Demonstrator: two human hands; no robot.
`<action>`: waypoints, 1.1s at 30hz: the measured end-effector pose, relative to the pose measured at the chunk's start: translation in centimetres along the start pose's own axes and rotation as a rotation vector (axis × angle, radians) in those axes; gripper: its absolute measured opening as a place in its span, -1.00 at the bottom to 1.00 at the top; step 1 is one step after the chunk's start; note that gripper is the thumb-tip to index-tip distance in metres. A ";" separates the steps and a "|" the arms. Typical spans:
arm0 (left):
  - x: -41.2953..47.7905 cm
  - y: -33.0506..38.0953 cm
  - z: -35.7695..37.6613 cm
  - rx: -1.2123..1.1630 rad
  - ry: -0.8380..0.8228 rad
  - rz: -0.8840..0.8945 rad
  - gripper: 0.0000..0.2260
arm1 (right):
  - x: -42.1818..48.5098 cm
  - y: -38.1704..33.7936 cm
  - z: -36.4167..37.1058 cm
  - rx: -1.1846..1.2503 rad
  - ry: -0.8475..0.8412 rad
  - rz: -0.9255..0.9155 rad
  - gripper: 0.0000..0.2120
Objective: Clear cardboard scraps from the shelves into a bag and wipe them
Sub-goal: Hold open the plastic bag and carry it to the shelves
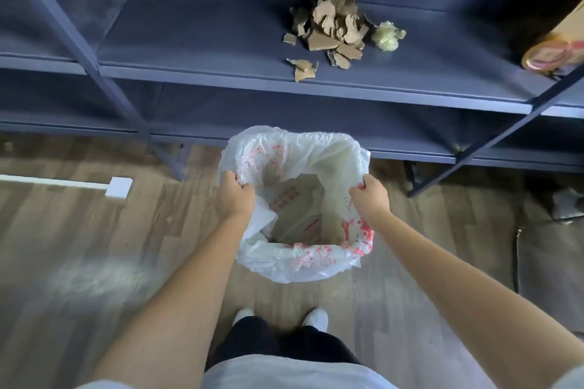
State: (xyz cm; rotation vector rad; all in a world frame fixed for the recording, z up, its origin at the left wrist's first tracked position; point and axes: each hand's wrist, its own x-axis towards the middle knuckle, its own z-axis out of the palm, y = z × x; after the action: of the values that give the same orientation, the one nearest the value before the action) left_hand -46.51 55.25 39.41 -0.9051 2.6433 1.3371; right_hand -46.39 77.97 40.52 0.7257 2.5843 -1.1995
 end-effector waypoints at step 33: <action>2.3 15.1 0.1 -0.348 0.524 -0.310 -0.79 | 18.2 -19.1 -6.8 -0.258 -0.457 -0.642 -0.70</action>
State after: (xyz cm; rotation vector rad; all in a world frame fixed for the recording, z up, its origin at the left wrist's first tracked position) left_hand -56.27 61.16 49.60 -1.8493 2.4588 1.6864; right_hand -71.62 78.96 50.73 -0.4237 2.5445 -0.9772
